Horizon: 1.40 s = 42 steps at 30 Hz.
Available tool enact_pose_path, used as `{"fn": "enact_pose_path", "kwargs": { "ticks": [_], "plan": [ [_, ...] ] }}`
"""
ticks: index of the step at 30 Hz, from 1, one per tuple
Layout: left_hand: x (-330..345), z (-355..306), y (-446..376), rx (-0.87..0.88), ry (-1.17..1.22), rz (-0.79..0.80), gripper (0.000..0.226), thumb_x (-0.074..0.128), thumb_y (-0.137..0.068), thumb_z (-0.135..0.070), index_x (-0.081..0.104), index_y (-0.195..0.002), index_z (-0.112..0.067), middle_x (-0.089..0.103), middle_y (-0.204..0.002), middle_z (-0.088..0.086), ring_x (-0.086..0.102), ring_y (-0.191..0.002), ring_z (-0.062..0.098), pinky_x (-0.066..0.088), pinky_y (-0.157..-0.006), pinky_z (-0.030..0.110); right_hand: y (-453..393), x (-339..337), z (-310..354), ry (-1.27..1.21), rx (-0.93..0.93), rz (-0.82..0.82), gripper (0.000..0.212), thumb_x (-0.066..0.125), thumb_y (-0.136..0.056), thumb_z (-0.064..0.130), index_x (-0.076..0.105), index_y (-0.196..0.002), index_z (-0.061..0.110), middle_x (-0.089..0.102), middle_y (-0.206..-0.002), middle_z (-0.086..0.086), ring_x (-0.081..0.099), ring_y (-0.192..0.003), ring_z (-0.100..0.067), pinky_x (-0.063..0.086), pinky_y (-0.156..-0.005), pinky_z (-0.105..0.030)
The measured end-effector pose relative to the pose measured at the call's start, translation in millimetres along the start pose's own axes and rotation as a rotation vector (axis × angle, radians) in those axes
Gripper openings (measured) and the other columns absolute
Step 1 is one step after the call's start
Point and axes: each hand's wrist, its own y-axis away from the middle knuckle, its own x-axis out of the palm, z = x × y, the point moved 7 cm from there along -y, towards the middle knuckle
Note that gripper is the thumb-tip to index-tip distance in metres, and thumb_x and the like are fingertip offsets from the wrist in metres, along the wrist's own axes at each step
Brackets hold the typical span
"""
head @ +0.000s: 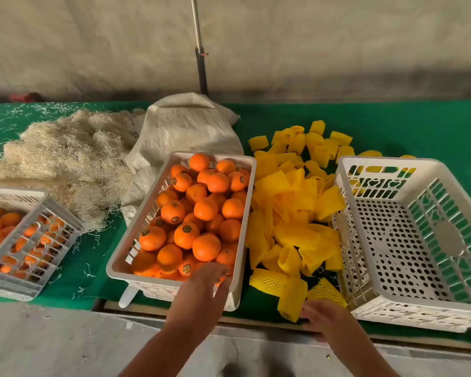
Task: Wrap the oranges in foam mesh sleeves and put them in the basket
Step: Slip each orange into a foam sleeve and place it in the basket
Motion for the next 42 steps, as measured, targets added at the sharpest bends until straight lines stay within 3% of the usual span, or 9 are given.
{"fn": "enact_pose_path", "kwargs": {
  "ticks": [3, 6, 13, 19, 22, 28, 32, 37, 42],
  "plan": [
    [-8, 6, -29, 0.067, -0.189, -0.109, 0.032, 0.065, -0.099, -0.033, 0.059, -0.131, -0.030, 0.057, -0.134, -0.010, 0.051, -0.125, 0.011, 0.046, -0.099, 0.027, -1, 18, 20, 0.070, -0.069, 0.033, 0.009, 0.069, -0.099, 0.025, 0.071, -0.100, 0.016, 0.076, -0.085, -0.004, 0.075, -0.073, -0.012, 0.056, -0.066, -0.028],
    [-8, 15, -54, 0.044, -0.282, -0.087, 0.045, 0.066, -0.097, -0.035, 0.050, -0.139, -0.030, 0.048, -0.144, -0.008, 0.039, -0.140, 0.018, 0.043, -0.108, 0.040, 5, 31, 37, 0.153, -0.126, 0.005, 0.012, 0.063, -0.103, 0.030, 0.073, -0.105, 0.022, 0.078, -0.094, 0.001, 0.075, -0.087, -0.012, 0.059, -0.074, -0.029],
    [1, 40, -86, -0.012, -0.444, 0.008, 0.061, 0.073, -0.089, -0.041, 0.044, -0.142, -0.031, 0.045, -0.145, -0.008, 0.034, -0.139, 0.020, 0.043, -0.106, 0.045, 10, 36, 46, 0.242, -0.187, -0.010, 0.021, 0.060, -0.103, 0.037, 0.077, -0.103, 0.025, 0.077, -0.097, 0.005, 0.073, -0.091, -0.012, 0.059, -0.085, -0.033],
    [1, 59, -91, 0.002, -0.442, 0.029, 0.072, 0.078, -0.084, -0.044, 0.044, -0.146, -0.033, 0.051, -0.147, -0.009, 0.034, -0.143, 0.023, 0.046, -0.108, 0.049, -22, 26, 44, 0.442, -0.188, -0.100, 0.022, 0.058, -0.103, 0.025, 0.067, -0.084, 0.031, 0.068, -0.081, 0.009, 0.065, -0.085, -0.014, 0.054, -0.080, -0.035],
    [-1, 65, -89, 0.004, -0.327, -0.012, 0.071, 0.081, -0.082, -0.044, 0.050, -0.145, -0.032, 0.056, -0.145, -0.007, 0.038, -0.142, 0.025, 0.049, -0.108, 0.051, -41, 19, 38, 0.498, -0.168, -0.161, 0.011, 0.059, -0.103, 0.028, 0.066, -0.101, 0.037, 0.068, -0.105, 0.014, 0.063, -0.100, -0.008, 0.052, -0.088, -0.028],
    [-6, 63, -66, 0.072, -0.099, -0.142, 0.076, 0.079, -0.077, -0.062, 0.053, -0.141, -0.031, 0.060, -0.136, -0.005, 0.049, -0.130, 0.021, 0.050, -0.099, 0.043, -81, 26, 46, 0.612, -0.187, -0.233, 0.037, 0.059, -0.104, 0.029, 0.055, -0.140, 0.036, 0.047, -0.146, 0.002, 0.057, -0.118, -0.016, 0.051, -0.096, -0.031],
    [-3, 57, -54, 0.054, 0.008, -0.091, 0.079, 0.071, -0.076, -0.069, 0.043, -0.144, -0.040, 0.053, -0.141, -0.010, 0.057, -0.118, 0.020, 0.059, -0.084, 0.042, -104, 39, 57, 0.932, -0.142, -0.234, 0.052, 0.047, -0.109, 0.040, 0.035, -0.159, 0.033, 0.034, -0.158, -0.007, 0.048, -0.136, -0.029, 0.050, -0.101, -0.040],
    [-2, 47, -55, 0.088, 0.080, -0.021, 0.082, 0.068, -0.074, -0.072, 0.038, -0.145, -0.044, 0.046, -0.145, -0.016, 0.043, -0.119, 0.007, 0.054, -0.087, 0.036, -112, 44, 69, 1.001, 0.004, -0.298, 0.056, 0.033, -0.109, 0.056, 0.054, -0.141, 0.016, 0.052, -0.139, -0.011, 0.051, -0.127, -0.030, 0.048, -0.104, -0.046],
    [-10, 24, -62, 0.210, 0.168, 0.024, 0.089, 0.085, -0.074, -0.055, 0.028, -0.143, -0.059, 0.030, -0.138, -0.045, 0.037, -0.119, -0.013, 0.042, -0.089, 0.016, -73, 46, 96, 0.944, -0.228, -0.463, 0.035, 0.036, -0.112, 0.038, 0.065, -0.119, 0.019, 0.066, -0.115, -0.002, 0.062, -0.105, -0.019, 0.052, -0.090, -0.031]
  ]
}}
